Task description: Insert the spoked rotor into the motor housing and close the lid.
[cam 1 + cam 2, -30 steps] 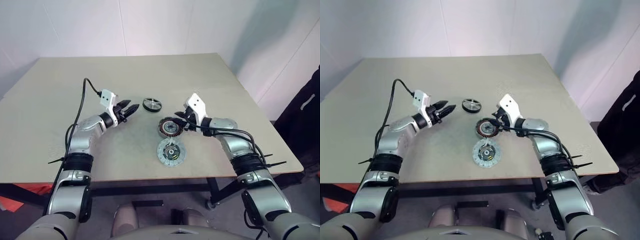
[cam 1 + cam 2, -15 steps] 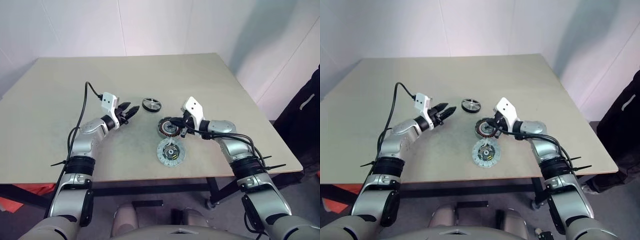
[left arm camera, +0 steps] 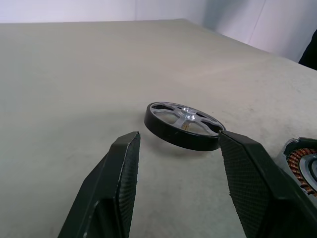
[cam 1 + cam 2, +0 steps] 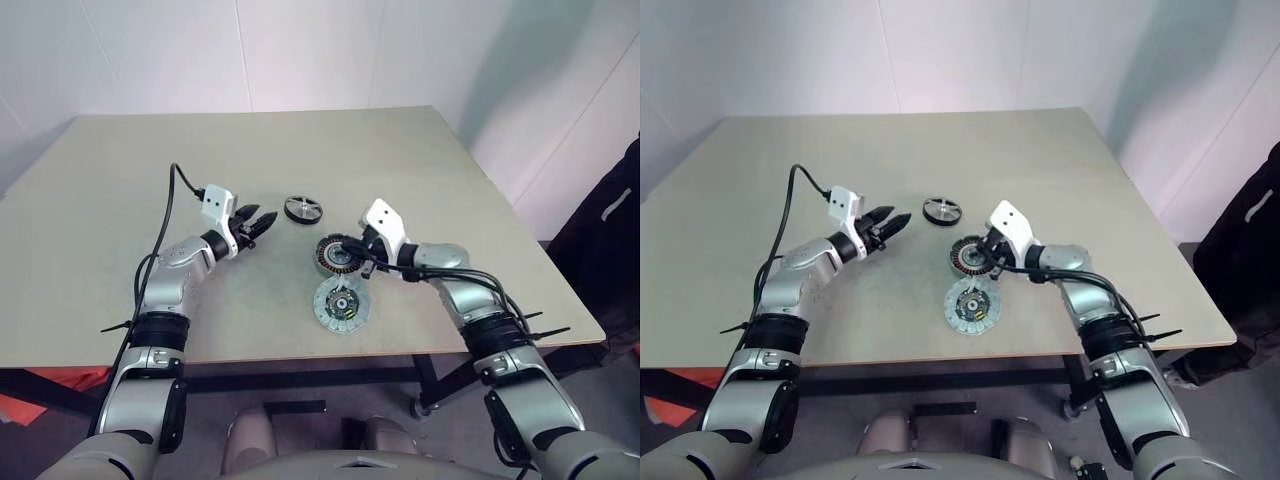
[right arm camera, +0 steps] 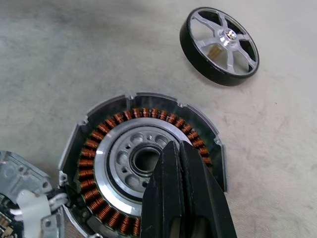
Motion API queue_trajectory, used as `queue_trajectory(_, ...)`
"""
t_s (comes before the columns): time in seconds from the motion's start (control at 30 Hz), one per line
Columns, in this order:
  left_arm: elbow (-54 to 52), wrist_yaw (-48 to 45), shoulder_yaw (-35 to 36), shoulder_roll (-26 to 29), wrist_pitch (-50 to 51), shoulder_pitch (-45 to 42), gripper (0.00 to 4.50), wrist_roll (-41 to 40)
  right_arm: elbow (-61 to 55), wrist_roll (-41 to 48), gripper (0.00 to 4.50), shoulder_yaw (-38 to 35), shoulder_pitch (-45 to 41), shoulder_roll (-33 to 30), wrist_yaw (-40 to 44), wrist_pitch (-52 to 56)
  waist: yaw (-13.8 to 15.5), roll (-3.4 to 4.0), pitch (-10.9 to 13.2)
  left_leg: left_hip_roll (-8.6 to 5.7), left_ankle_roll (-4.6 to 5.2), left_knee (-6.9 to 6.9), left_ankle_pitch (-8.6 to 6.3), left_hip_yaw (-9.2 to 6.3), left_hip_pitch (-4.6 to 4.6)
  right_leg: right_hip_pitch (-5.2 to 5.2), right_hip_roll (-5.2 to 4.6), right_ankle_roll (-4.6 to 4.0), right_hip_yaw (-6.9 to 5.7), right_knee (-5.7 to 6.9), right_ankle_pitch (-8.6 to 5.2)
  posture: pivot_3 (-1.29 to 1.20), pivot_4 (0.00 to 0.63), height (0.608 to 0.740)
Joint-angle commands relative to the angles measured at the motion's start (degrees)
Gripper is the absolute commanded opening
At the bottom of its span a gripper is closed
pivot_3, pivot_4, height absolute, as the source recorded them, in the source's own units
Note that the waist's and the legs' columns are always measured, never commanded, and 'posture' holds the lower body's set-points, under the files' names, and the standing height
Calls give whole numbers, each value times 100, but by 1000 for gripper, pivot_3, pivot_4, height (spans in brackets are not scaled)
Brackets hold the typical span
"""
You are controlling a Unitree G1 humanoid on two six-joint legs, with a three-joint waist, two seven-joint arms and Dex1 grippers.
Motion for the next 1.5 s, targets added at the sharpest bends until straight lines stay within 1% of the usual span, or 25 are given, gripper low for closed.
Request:
queue_trajectory(0.03, -86, 27, 38, 73, -114, -59, 2679, -17, -344, 57, 39, -132, -232, -62, -24, 3, -2, 0, 0, 0, 0, 0, 0, 0, 0, 0, 0, 0, 0, 0, 0, 0, 0, 740)
queue_trajectory(0.2, -80, 31, 34, 69, -111, -47, 2679, -19, -532, 104, 39, -34, -161, 8, 21, 83, -7, 0, 0, 0, 0, -1, 0, 0, 1, 0, 0, 0, 0, 0, 0, 0, 0, 740)
queue_trajectory(0.5, -62, 41, 51, 123, -109, -44, 2679, 1, -53, 69, 39, 27, 12, 280, -2, 182, -8, 0, 0, 0, 0, -1, 0, 0, 0, 0, 0, 0, 0, 0, 0, 0, 0, 740)
queue_trajectory(0.63, -44, 48, 60, 186, -100, -59, 2679, 3, 13, 39, 39, -39, -46, 274, -103, 159, -8, 0, 0, 0, 0, -1, 0, 0, 5, 3, 0, 0, 0, 0, 0, 0, 0, 740)
queue_trajectory(1.0, 111, 65, 4, 143, -168, -122, 2679, 23, -615, 214, 39, -152, -177, 95, 10, 239, -8, -1, 0, 0, -1, -2, 1, -1, 2, 2, 0, 0, 0, 0, 0, 0, 0, 740)
queue_trajectory(1.17, 114, 68, 14, 156, -163, -116, 2679, 24, -295, 224, 39, -44, 5, 234, 52, 286, -9, -1, 0, 0, -1, -2, 1, -1, 3, 2, 0, 0, 0, 0, 0, 0, 0, 740)
queue_trajectory(1.27, 100, 78, 32, 173, -165, -98, 2679, 20, -15, 75, 39, 44, 104, 260, 4, 223, -10, -1, 0, 0, -1, -2, 1, -1, 4, 3, 0, 0, 0, 0, 0, 0, 0, 740)
queue_trajectory(1.5, 114, 100, 35, 155, -171, -90, 2679, 13, -305, 106, 39, -71, -68, 136, 28, 182, -6, -2, -1, -1, -2, -2, 1, -1, 12, 10, 0, 0, 1, 1, 0, 0, 0, 740)
